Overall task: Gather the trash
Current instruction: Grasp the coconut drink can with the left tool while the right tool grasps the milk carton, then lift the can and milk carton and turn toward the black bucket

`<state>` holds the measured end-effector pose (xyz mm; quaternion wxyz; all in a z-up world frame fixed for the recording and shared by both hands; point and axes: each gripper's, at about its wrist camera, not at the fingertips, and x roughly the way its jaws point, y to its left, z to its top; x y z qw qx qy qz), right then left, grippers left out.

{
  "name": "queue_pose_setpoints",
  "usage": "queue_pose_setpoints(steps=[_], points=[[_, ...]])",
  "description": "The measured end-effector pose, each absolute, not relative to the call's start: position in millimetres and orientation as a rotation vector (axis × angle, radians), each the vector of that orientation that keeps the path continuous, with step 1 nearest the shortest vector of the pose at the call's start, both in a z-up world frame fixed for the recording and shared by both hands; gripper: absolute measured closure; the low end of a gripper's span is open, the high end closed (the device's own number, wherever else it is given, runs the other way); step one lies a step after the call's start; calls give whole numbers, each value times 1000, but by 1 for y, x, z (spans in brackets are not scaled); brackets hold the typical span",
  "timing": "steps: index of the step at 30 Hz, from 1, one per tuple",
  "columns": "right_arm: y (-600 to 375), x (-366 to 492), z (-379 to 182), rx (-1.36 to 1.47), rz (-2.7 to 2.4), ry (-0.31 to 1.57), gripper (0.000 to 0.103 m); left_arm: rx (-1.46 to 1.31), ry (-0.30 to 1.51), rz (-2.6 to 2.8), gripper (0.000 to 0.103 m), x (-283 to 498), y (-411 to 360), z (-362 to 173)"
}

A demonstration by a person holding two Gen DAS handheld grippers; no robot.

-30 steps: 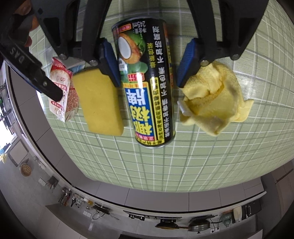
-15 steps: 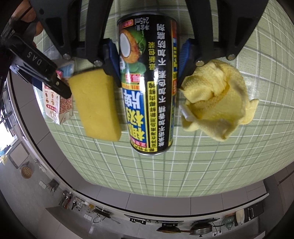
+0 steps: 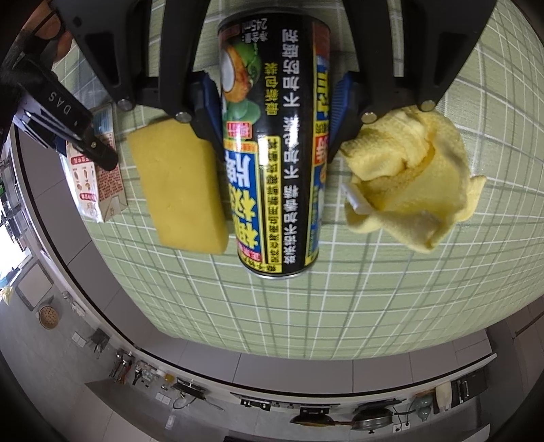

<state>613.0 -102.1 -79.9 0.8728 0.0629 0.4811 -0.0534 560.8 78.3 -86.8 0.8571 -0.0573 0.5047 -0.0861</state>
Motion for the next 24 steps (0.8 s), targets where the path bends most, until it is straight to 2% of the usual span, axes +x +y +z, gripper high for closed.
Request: queue_pose_setpoints(steps=[15, 24], points=[[-113, 591, -67, 195, -76, 959, 52, -144, 1020, -191, 50, 535, 87, -79], [-122, 551, -54, 189, 3, 933, 52, -133, 970, -147, 50, 494, 74, -62]])
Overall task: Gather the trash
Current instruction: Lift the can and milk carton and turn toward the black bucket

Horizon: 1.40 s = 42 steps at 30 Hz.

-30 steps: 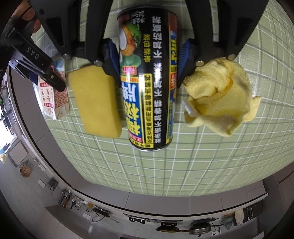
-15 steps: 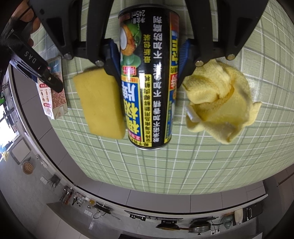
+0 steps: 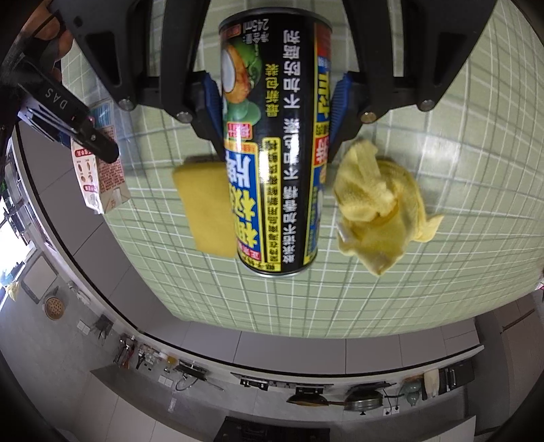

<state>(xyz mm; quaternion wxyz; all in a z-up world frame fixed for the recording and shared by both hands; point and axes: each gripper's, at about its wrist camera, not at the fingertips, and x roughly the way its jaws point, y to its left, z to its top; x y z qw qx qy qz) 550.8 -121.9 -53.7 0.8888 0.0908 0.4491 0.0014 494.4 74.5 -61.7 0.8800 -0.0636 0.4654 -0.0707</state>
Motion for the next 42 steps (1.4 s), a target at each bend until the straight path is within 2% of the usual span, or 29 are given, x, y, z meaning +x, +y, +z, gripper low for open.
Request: queue_pose_setpoints(steps=[10, 27, 36, 42], points=[[-143, 485, -49, 191, 100, 925, 52, -141, 957, -105, 50, 425, 44, -59], [-173, 382, -44, 261, 49, 918, 51, -117, 950, -233, 50, 368, 10, -57], [-245, 342, -31, 300, 30, 861, 51, -96, 907, -262, 50, 337, -63, -41], [-341, 322, -36, 322, 45, 850, 52, -123, 899, -254, 50, 322, -145, -41]])
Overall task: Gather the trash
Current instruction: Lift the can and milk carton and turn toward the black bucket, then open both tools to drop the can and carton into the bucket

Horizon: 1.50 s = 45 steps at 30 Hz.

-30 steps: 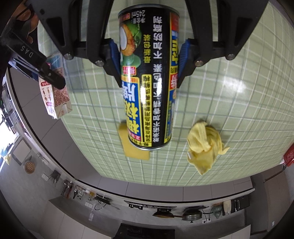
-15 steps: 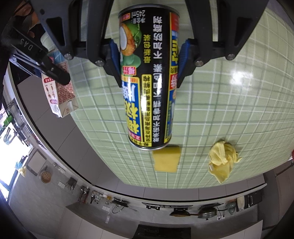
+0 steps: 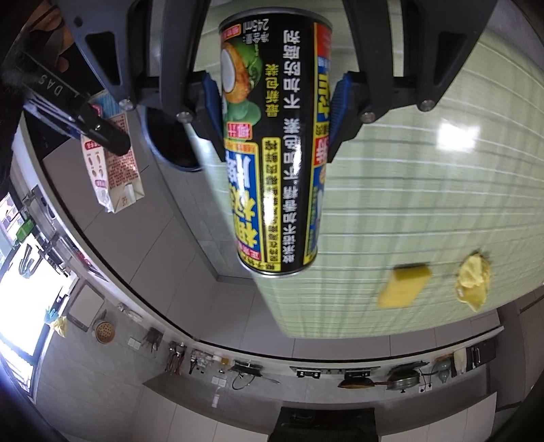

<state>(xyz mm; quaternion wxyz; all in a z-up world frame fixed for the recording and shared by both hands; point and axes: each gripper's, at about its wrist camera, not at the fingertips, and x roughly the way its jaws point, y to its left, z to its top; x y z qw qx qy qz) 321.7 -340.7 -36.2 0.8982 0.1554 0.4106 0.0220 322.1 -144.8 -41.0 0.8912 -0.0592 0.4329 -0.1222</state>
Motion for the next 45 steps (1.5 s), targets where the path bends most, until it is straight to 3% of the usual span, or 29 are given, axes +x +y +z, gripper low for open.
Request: queue_pose_setpoints(steps=[13, 30, 32, 33, 45], points=[[-496, 314, -91, 356, 0, 913, 51, -107, 976, -358, 50, 317, -309, -85], [-520, 375, -202, 304, 63, 1046, 51, -107, 1215, -241, 47, 340, -330, -195], [-519, 385, -207, 279, 44, 1058, 49, -95, 1209, -211, 41, 342, -331, -197], [-519, 386, -206, 277, 47, 1054, 42, -96, 1207, -205, 37, 343, -331, -196], [-521, 385, -152, 307, -14, 963, 38, -167, 1055, -189, 37, 331, -325, -119]])
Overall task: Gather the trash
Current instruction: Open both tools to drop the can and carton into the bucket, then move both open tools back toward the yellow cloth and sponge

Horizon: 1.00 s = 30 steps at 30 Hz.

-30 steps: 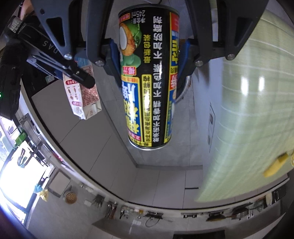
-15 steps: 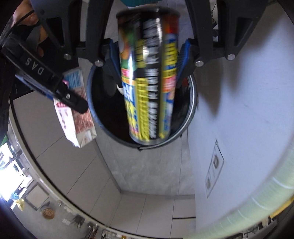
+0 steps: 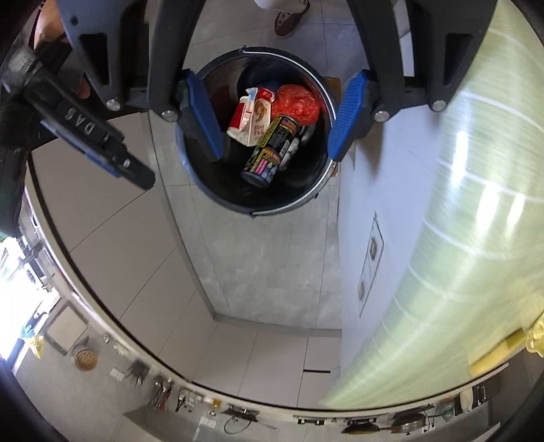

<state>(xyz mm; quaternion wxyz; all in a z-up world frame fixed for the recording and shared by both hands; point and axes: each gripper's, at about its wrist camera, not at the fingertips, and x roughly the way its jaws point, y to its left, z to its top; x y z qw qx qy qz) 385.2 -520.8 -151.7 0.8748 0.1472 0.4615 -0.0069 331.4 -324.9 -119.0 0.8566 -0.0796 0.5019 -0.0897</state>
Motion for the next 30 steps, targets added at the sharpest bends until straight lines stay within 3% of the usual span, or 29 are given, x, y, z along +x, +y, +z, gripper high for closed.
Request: queue_pose_setpoints(steps=[8, 14, 16, 21, 25, 30], points=[[-501, 365, -121, 326, -48, 983, 38, -140, 1030, -221, 37, 331, -302, -87], [-480, 344, -115, 341, -114, 1050, 30, -108, 1010, -267, 37, 323, -288, -66], [-474, 336, -110, 330, -144, 1061, 22, -96, 1002, -286, 37, 320, -284, -58], [-452, 320, -90, 279, -177, 1084, 19, -85, 974, -321, 37, 313, -263, -42], [-421, 308, -58, 119, -277, 992, 19, -80, 958, -338, 37, 310, -231, -30], [-379, 303, -17, 151, -251, 873, 19, -84, 941, -341, 37, 307, -180, -23]])
